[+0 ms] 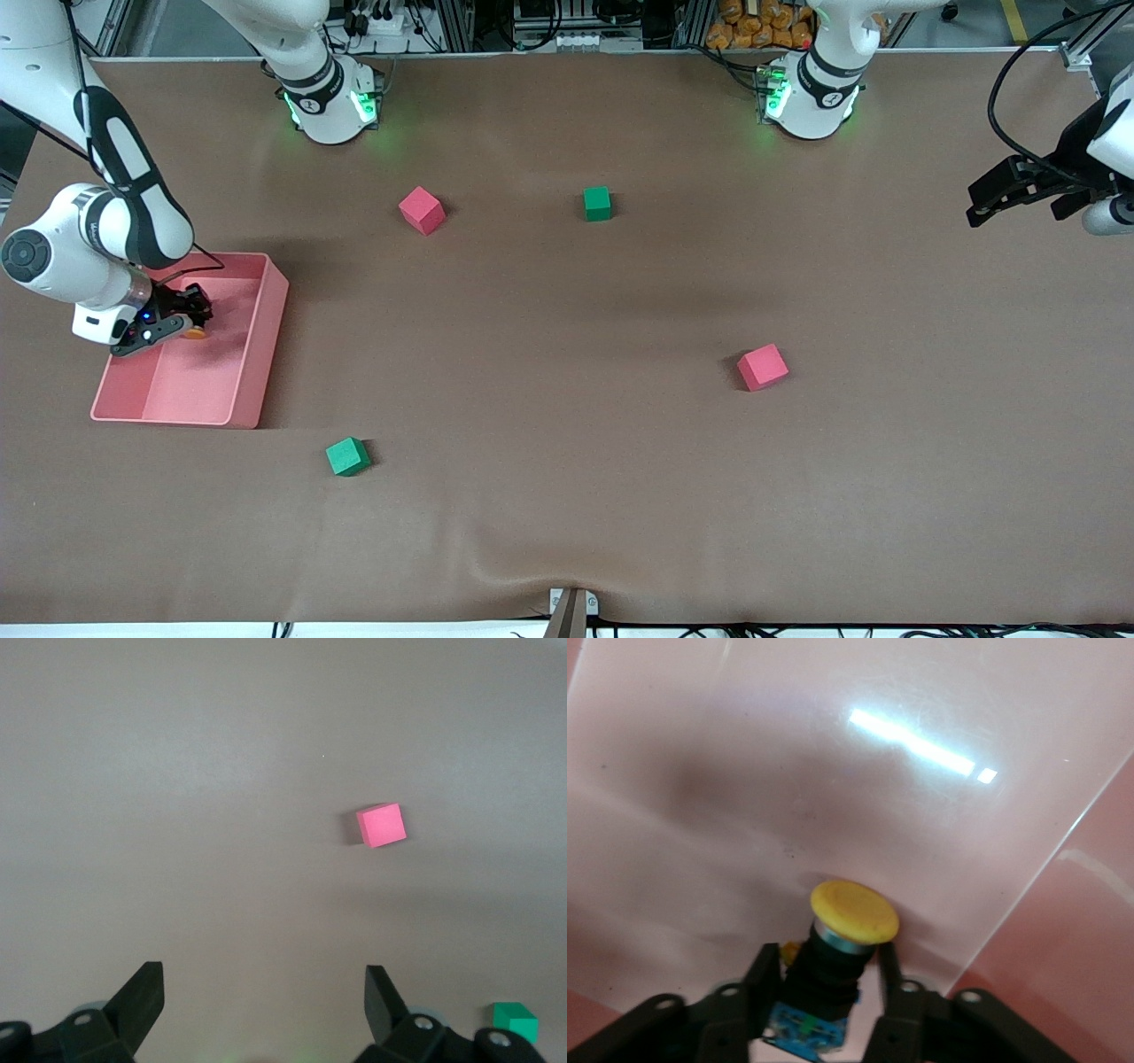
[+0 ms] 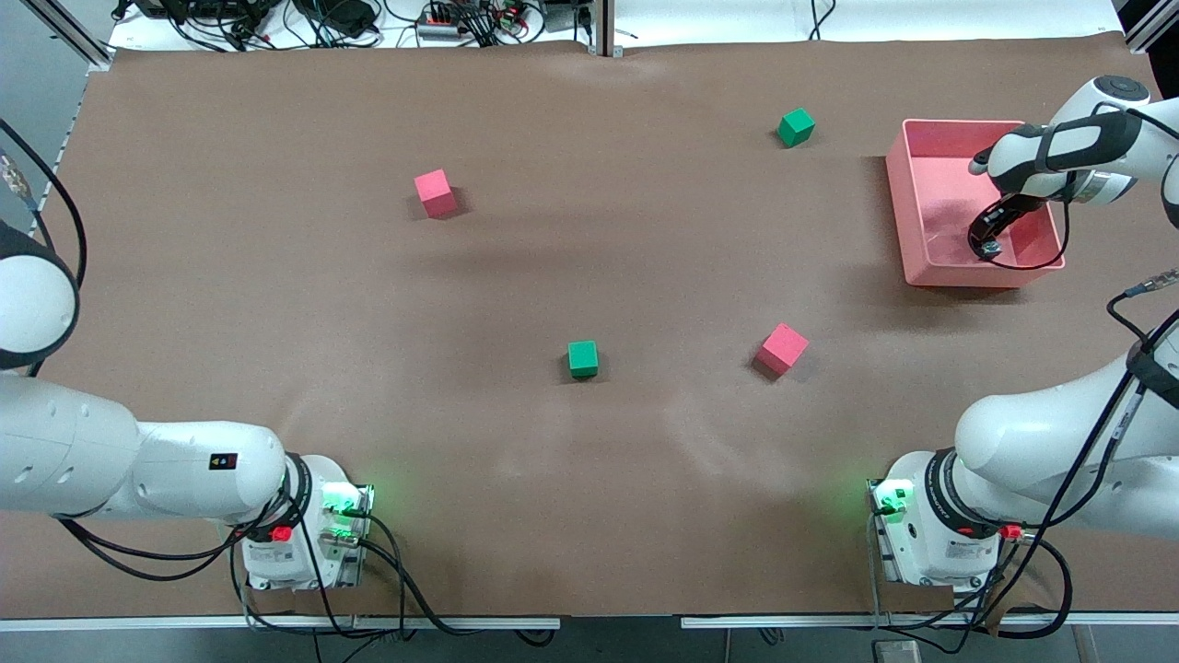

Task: Place and upright button with both arms
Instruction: 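Lift the button out of the pink tray with the right gripper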

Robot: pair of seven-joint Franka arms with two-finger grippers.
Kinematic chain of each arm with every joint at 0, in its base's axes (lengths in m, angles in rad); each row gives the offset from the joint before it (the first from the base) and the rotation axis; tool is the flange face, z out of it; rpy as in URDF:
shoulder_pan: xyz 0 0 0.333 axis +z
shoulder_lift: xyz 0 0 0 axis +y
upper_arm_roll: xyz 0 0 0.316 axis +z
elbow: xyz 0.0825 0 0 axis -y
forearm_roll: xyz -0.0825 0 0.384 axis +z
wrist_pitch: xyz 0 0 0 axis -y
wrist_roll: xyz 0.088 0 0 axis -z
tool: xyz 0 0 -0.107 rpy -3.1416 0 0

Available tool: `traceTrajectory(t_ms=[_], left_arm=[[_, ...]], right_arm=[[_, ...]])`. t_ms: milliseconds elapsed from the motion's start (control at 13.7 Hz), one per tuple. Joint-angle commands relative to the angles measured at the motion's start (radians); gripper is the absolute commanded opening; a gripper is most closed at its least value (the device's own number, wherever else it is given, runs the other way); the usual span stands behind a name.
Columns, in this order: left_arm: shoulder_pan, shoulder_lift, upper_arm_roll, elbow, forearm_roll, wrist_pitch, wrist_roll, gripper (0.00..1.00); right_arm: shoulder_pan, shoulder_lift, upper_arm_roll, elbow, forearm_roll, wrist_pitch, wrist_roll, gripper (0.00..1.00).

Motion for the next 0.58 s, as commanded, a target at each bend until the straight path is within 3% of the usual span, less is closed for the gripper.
traceTrajectory(t_ms=[0,292,512], left_arm=[[0.01,0.006,-0.005,0.014,-0.018,-0.006,0.014,1.0],[0.008,0.006,-0.005,0.014,-0.018,-0.006,0.014,1.0],[0.008,0.006,-0.005,0.014,-0.018,-0.006,0.014,1.0]], right_arm=[[-0.026,-0.002,0.012,-0.026,-0.007,0.075,-0.071,0.0],[-0.025,-0.016,0.013,-0.019,-0.007,0.075,-0.071,0.0],[-0.014,-0.068,0.018,0.038,-0.007,-0.032,-0.078,0.0]])
